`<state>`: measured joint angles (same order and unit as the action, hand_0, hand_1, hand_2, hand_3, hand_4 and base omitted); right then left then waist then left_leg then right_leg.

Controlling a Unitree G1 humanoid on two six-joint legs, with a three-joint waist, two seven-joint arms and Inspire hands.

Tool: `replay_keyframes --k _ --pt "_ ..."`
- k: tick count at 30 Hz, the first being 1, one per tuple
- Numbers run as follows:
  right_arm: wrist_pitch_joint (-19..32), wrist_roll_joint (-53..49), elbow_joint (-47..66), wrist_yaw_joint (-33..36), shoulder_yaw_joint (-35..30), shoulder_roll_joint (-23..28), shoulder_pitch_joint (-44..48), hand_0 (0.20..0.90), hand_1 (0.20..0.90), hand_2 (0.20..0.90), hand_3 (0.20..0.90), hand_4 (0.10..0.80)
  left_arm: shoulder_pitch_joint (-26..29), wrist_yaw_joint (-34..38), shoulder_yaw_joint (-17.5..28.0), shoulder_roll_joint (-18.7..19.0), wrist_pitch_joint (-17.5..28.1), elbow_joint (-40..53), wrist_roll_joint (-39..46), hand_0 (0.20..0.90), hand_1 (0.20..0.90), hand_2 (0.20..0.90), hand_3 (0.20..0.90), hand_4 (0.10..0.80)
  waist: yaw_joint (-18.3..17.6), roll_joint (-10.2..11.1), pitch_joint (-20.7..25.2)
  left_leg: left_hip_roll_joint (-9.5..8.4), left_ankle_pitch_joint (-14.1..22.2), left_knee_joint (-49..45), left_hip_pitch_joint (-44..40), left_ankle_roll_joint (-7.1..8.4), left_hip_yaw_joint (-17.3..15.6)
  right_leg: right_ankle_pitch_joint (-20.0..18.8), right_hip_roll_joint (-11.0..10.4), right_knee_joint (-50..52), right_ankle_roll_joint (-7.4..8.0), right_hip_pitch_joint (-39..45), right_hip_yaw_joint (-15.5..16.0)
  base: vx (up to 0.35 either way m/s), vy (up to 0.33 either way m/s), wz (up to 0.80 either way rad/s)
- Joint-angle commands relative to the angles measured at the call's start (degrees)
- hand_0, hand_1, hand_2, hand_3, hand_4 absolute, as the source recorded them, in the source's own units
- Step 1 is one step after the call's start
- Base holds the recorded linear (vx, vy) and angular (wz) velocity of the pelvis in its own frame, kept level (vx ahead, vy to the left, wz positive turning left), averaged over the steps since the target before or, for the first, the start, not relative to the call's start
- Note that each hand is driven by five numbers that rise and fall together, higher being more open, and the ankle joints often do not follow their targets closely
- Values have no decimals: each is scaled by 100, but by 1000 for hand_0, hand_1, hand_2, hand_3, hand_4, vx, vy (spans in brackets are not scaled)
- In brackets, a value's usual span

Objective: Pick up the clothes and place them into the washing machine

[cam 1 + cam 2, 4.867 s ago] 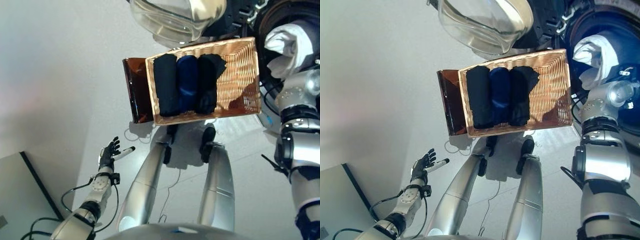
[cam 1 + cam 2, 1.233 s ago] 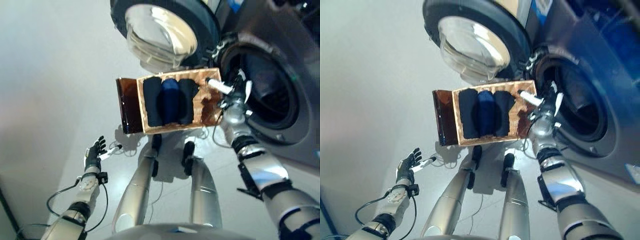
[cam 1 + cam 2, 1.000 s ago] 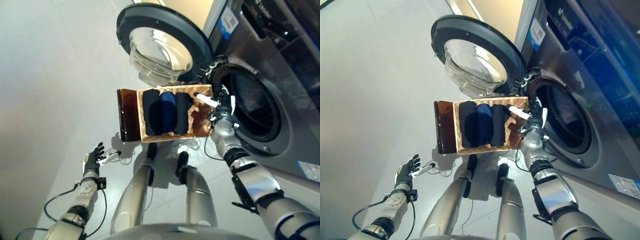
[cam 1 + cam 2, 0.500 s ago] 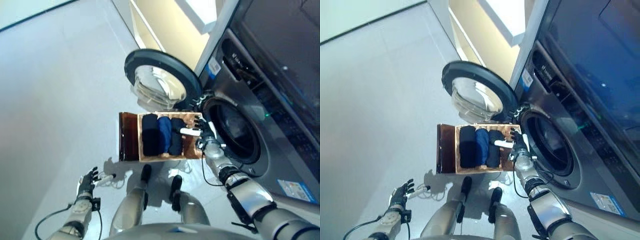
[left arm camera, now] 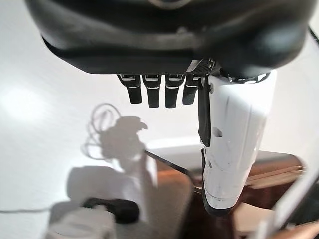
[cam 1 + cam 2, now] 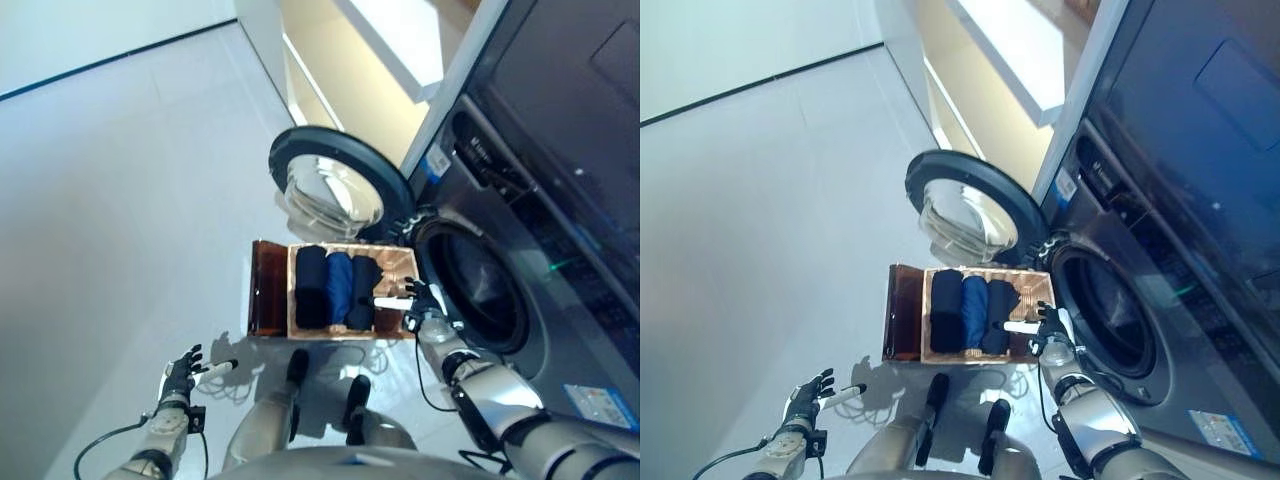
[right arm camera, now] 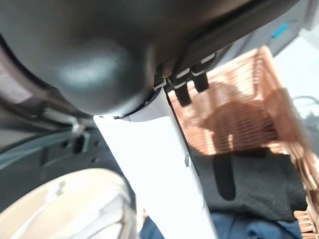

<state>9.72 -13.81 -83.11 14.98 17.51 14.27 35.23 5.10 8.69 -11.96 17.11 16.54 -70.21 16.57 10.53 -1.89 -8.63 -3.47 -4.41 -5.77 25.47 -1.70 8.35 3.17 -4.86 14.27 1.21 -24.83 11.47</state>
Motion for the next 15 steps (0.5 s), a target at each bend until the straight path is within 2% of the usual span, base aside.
replay_keyframes --k 1,5,6,9,15 --pt "242 -461 126 387 -241 565 711 900 900 900 900 800 238 206 130 172 242 210 162 900 900 900 900 800 169 -110 -610 -302 244 -748 589 97 -150 -170 -306 196 107 -232 13 -106 43 10" --pt "271 -683 24 536 -282 771 989 900 900 900 900 800 306 217 101 203 253 326 279 900 900 900 900 800 179 -177 -730 -350 385 -1278 1115 111 -180 2 -339 752 52 -717 29 -59 17 14" --pt "289 -850 -79 585 -309 877 1179 900 900 900 900 800 318 235 65 198 269 336 318 900 900 900 900 800 172 -184 -750 -363 701 -1604 1297 123 -178 286 -332 1076 61 -913 -50 -15 27 21" --pt "325 -1000 -170 701 -354 1081 1497 900 900 900 900 800 400 273 54 203 261 348 384 900 900 900 900 800 188 -256 -847 -367 939 -2219 1790 110 -244 486 -382 1672 28 -1384 -62 -28 40 28" --pt "358 -1126 -314 925 -313 1399 2035 900 900 900 900 800 472 326 -37 165 298 436 529 900 900 900 900 800 243 -341 -910 -379 1102 -2653 2314 81 -322 655 -431 2082 25 -1842 -58 1 41 2"
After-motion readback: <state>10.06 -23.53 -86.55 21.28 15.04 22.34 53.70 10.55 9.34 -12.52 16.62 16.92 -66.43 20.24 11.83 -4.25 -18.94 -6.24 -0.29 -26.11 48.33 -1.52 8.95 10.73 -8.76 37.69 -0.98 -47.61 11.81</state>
